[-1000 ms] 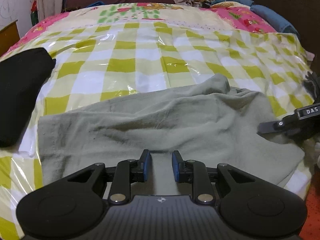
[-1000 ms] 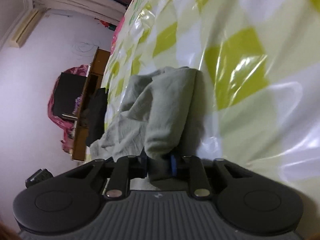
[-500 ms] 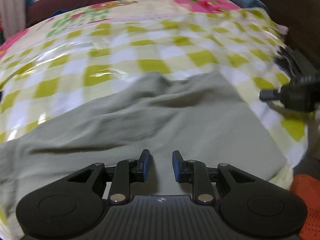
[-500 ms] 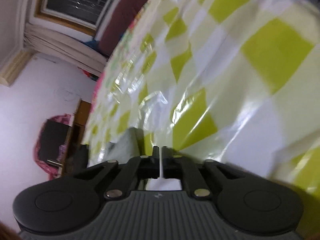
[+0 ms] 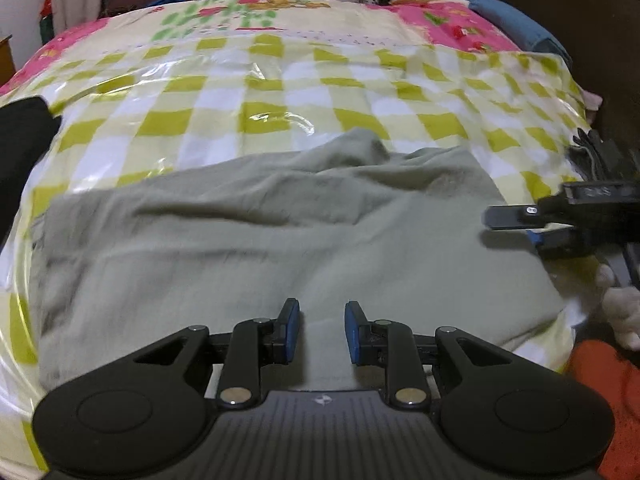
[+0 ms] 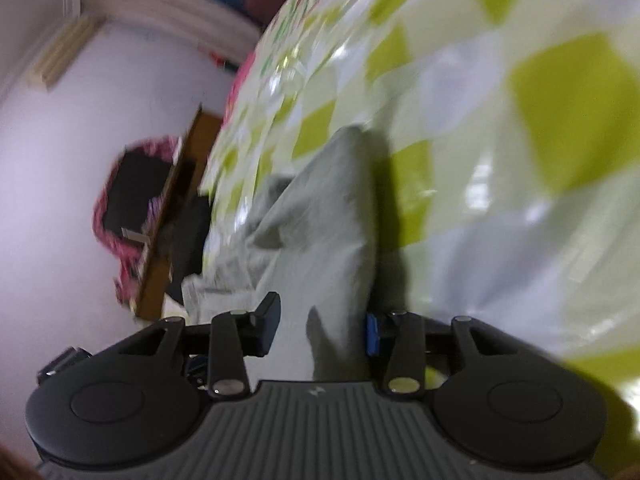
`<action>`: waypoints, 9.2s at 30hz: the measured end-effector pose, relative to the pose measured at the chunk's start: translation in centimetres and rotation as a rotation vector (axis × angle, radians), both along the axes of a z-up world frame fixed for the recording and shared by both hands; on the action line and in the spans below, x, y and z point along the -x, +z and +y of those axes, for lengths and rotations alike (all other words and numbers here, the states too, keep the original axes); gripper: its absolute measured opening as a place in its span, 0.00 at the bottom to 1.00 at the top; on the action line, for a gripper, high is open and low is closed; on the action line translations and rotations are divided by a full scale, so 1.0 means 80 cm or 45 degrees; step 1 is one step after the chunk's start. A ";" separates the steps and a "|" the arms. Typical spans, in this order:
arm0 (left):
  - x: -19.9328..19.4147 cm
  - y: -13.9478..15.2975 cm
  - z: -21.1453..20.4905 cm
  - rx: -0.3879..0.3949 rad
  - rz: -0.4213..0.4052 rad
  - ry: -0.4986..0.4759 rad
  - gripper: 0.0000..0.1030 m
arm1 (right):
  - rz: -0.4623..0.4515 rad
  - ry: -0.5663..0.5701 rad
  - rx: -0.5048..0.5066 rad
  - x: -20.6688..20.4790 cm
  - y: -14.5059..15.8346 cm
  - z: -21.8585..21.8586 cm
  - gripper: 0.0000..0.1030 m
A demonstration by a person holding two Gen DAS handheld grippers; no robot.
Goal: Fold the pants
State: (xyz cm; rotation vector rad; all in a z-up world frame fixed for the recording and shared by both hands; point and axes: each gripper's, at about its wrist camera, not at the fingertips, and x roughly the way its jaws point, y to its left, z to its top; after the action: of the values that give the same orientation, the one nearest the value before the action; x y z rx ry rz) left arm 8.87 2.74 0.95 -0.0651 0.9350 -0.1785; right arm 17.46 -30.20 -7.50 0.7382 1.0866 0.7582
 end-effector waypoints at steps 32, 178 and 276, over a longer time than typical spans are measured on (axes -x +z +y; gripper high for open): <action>-0.054 -0.016 -0.073 0.018 -0.089 -0.243 0.41 | -0.057 -0.289 0.185 -0.002 0.030 -0.063 0.03; -0.091 -0.016 -0.031 -0.313 -0.123 -0.026 0.44 | -0.627 -0.062 0.802 0.134 0.058 0.147 0.27; -0.092 -0.020 -0.005 0.077 -0.136 0.037 0.63 | -0.418 -0.385 0.615 0.055 0.045 0.060 0.46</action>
State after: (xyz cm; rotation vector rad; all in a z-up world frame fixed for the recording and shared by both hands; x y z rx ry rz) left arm 16.24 2.35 -0.62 -0.1239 0.8215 -0.1820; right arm 13.10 -25.37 -3.94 0.3363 0.7892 0.3203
